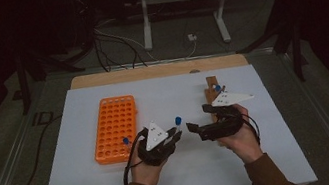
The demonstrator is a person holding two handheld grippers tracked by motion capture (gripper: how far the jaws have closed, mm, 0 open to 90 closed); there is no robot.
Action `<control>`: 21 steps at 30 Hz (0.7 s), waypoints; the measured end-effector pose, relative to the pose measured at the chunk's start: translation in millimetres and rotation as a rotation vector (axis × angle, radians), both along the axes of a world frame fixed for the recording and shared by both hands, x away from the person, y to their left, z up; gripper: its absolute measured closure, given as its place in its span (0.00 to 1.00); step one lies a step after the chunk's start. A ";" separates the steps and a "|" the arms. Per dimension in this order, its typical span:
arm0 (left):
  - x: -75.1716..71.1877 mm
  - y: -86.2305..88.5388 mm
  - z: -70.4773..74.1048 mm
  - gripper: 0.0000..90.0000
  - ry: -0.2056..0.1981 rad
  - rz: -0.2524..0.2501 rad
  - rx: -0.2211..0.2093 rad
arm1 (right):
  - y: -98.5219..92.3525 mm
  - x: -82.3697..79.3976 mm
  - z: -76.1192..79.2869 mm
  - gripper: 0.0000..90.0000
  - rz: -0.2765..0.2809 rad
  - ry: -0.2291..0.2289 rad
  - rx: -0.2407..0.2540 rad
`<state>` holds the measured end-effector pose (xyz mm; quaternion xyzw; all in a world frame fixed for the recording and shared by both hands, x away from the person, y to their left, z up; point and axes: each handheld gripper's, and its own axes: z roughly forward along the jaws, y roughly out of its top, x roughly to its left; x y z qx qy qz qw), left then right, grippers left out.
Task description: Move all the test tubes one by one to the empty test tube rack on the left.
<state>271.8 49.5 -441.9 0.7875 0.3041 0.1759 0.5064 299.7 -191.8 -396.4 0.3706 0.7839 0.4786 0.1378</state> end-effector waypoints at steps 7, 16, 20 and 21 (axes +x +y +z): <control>-2.5 21.1 8.6 0.85 -0.006 0.011 -0.020 | -9.8 1.4 -3.7 0.01 -0.054 -0.013 -0.006; -3.1 51.1 16.5 0.85 -0.007 -0.002 -0.050 | -24.7 2.3 -6.5 0.00 -0.092 -0.015 0.009; -5.4 64.0 19.9 0.85 -0.009 0.000 -0.062 | -30.0 1.7 -5.9 0.00 -0.099 -0.017 0.009; -6.0 67.0 20.7 0.85 -0.011 0.004 -0.065 | -31.2 1.5 -5.6 0.00 -0.102 -0.015 0.011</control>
